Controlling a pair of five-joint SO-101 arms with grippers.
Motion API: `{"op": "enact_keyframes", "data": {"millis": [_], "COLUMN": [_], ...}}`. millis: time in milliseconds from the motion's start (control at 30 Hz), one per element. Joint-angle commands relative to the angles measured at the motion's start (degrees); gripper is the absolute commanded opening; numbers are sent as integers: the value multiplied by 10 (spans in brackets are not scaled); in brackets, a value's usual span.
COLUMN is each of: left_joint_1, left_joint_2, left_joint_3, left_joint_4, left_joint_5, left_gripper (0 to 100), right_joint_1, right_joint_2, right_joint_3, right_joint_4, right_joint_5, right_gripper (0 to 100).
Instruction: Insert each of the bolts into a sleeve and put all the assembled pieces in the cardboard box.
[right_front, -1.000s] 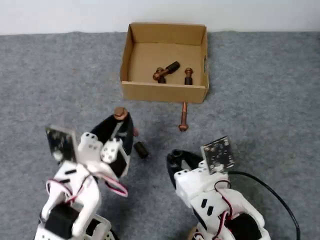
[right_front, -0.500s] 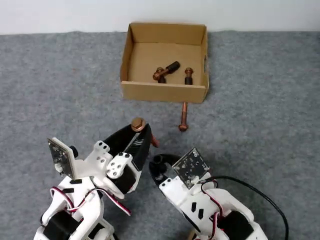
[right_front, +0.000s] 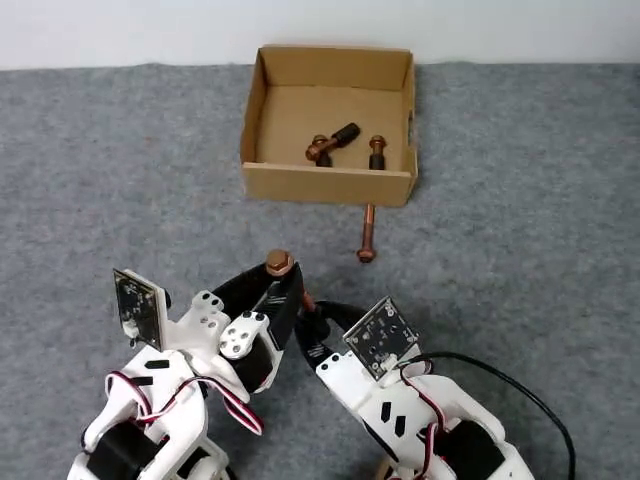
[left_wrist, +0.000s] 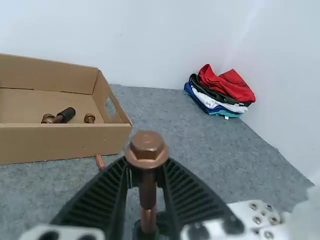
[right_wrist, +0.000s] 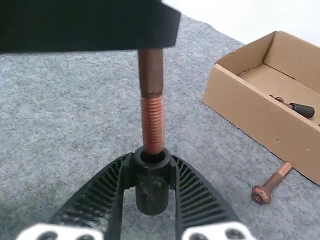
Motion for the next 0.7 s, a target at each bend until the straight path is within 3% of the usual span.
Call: {"op": "enact_keyframes", "data": {"millis": [0, 267, 467, 600, 667], "left_joint_1": [5, 25, 62, 62, 62], "left_joint_2": [-4, -4, -3, -3, -3], "left_joint_3": [-6, 13, 22, 51, 59], "left_joint_4": [-5, 3, 69, 100, 119], "left_joint_5": [7, 7, 0, -87, -110], "left_gripper": [6, 6, 6, 16, 66], "right_joint_1": [-4, -4, -4, -4, -4], "right_joint_2": [-3, 0, 0, -1, -2], "right_joint_3": [-16, -13, -15, -15, -15], "right_joint_4": [-21, -46, -46, -46, -46], "right_joint_5": [15, 44, 44, 44, 45], "right_gripper": [8, 8, 8, 8, 8]}}
